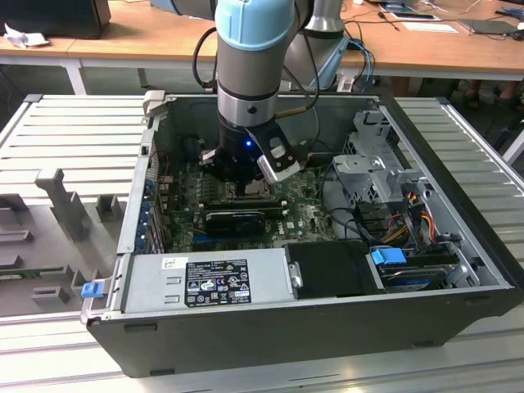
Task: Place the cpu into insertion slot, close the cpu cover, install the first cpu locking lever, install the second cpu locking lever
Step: 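Install the second cpu locking lever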
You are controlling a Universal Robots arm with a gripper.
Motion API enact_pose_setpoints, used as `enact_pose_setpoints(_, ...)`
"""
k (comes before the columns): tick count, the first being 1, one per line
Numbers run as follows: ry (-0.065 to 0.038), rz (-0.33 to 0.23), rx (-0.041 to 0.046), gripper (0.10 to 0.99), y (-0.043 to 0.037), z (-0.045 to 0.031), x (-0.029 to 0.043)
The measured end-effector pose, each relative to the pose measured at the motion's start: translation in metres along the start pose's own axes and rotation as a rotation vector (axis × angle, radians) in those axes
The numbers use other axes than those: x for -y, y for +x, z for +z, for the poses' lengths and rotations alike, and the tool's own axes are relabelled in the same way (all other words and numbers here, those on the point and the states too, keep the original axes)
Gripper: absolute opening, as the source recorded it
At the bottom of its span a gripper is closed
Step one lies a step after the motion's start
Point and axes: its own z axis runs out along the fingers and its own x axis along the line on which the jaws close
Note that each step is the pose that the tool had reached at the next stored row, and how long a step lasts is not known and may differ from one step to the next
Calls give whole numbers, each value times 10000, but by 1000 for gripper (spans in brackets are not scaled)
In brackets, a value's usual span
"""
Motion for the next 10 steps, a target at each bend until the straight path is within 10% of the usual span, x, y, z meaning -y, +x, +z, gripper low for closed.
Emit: enact_pose_setpoints(10, -133, -113, -10, 106, 46, 106, 30)
